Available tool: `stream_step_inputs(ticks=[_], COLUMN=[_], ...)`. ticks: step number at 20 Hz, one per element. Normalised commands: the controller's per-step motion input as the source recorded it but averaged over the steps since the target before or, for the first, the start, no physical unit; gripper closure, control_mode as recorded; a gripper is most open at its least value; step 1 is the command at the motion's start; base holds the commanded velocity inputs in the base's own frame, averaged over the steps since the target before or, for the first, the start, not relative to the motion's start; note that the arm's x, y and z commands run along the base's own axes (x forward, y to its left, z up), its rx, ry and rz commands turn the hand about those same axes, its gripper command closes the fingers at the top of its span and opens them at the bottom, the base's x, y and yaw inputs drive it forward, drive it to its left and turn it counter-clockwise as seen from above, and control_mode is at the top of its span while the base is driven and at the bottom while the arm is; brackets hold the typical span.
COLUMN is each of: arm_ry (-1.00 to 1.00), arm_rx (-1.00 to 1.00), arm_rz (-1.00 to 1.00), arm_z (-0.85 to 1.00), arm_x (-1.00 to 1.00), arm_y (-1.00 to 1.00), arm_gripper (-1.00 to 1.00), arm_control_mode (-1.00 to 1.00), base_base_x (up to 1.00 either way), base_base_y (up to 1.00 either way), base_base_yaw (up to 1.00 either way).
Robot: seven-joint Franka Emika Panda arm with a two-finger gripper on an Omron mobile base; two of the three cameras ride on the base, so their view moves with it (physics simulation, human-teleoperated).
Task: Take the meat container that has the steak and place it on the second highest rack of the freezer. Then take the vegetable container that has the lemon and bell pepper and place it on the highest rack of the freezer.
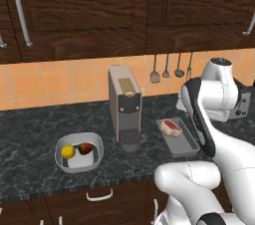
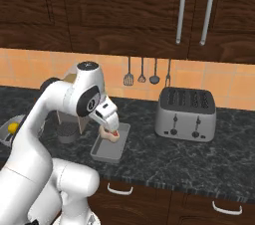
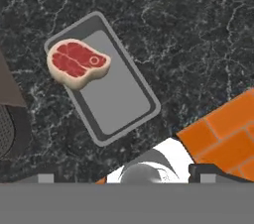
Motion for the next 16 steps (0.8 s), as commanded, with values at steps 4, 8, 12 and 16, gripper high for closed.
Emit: stream_step_inputs(ticks=[4,8,12,16], arm_ry=[0.13,0.01,0.04,0.17], arm_rx=[0.15,0.22,0.0,0.0], arm_rz=[-0.38,-0.02,-0.07,-0.07], arm_z=[-0.41,-0.37,-0.49,-0.62], arm_x=[-0.14,-0.08,0.13,0.04], arm_y=[-0.5,-0.3,0.12,0.0], arm_gripper=[-1.0,-1.0,-1.0,-1.0], arm_control_mode=[-1.0,-1.0,-1.0,-1.0], base_base_x=[0.0,0.0,0.0,0.0], base_base_y=[0.0,0.0,0.0,0.0], base_base_yaw=[0.0,0.0,0.0,0.0])
